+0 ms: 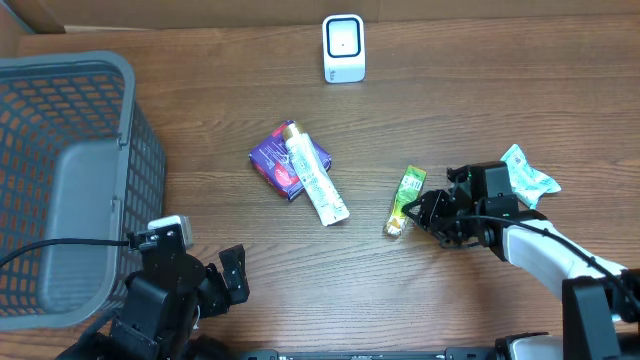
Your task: Scan the item barcode
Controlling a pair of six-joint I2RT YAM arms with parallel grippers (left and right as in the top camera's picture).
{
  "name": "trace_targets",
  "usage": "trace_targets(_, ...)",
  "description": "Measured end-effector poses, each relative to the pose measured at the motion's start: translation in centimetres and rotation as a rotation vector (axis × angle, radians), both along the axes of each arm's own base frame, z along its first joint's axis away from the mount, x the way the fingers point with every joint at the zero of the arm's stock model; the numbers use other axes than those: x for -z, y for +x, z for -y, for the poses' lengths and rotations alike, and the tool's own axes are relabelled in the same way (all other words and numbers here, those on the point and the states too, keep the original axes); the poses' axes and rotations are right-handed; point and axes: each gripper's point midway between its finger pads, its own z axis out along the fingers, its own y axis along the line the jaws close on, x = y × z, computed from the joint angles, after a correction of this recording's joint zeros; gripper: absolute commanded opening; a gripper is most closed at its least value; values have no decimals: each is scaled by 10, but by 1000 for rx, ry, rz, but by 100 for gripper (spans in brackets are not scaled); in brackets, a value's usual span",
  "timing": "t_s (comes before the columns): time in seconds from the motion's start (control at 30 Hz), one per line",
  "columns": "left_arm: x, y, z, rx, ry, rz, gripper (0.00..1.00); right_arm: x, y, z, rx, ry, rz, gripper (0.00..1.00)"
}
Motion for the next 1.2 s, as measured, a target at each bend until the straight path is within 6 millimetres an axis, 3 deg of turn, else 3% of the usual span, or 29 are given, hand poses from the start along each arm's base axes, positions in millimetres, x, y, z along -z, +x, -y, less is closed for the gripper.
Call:
trace_targets(0.13,0,0,0,0,0,0,100,0,6,-2,-8,8,27,33)
trace_targets(0.33,0,0,0,0,0,0,100,0,7,-2,-20,1,47,10)
trace_targets(0.43,0,0,0,0,0,0,100,-1,8,-3,-34,0,62,4)
trace_targets(0.7,0,0,0,0,0,0,100,-3,10,0,-70,-47,70,4)
trace_targets(0.9,0,0,0,0,0,0,100,-11,12,0,-135,-250,35,4)
trace_targets(1.13,0,0,0,0,0,0,99,-22,13,-44,-282,-487,190,4)
trace_targets(1.2,0,0,0,0,0,0,100,-19,6,-55,-324,-523,208,19)
